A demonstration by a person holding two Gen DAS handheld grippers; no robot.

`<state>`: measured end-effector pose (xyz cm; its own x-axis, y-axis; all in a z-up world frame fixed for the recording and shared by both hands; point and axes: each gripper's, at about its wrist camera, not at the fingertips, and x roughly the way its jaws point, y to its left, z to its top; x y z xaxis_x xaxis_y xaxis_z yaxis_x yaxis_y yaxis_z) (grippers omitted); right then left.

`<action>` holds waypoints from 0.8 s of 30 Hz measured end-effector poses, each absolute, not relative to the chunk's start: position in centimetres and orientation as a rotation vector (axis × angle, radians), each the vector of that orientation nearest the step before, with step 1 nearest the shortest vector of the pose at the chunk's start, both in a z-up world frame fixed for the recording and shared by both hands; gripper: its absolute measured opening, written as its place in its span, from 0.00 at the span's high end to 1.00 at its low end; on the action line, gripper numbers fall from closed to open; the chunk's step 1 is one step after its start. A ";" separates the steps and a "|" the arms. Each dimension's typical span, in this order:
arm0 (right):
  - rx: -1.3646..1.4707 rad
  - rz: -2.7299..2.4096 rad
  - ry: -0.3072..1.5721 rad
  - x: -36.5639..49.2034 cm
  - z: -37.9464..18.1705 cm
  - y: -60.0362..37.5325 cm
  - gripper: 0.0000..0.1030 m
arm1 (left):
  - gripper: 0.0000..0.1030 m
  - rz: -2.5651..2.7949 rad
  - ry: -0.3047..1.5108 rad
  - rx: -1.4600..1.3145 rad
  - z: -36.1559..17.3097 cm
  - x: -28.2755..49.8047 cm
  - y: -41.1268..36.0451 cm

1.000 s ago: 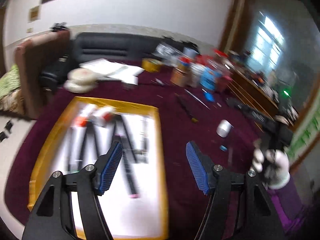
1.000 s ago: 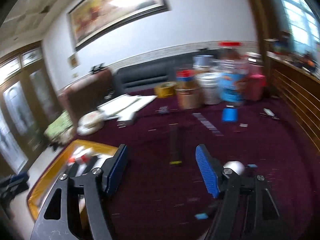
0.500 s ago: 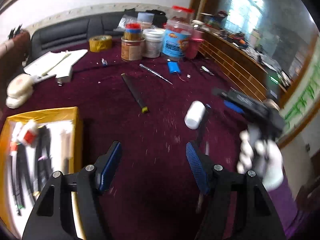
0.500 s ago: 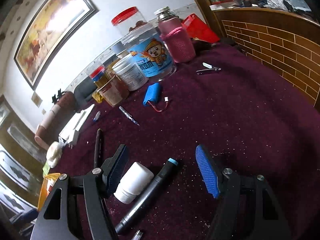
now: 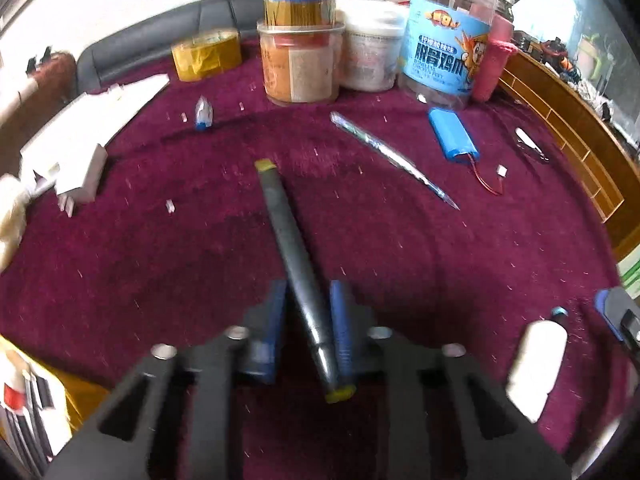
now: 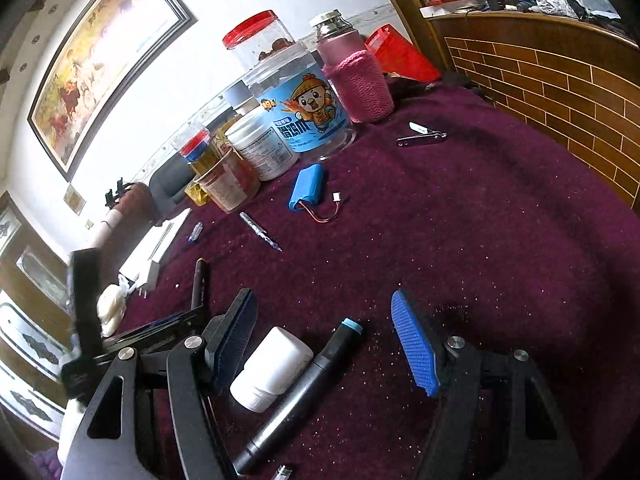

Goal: Organize rigid objects
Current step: 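Move left tool to the table and grasp a yellow-capped black marker, then lift the yellow-capped marker with left tool while right tool grasps a white pill bottle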

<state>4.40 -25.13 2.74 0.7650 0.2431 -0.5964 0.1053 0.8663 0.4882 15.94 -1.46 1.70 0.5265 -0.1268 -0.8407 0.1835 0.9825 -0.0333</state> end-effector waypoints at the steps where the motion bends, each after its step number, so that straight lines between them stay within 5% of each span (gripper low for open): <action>1: 0.525 0.077 0.707 4.5 2.7 -25.1 0.38 | 0.88 -0.175 0.982 0.077 1.8 16.0 -1.4; 18: 0.513 0.071 0.739 4.6 1.9 -24.9 0.38 | 0.82 -0.251 1.012 0.044 2.0 6.4 -1.1; 24: 0.463 0.098 0.704 4.2 2.4 -24.0 0.38 | 0.89 -0.325 0.990 0.031 2.5 5.5 -0.9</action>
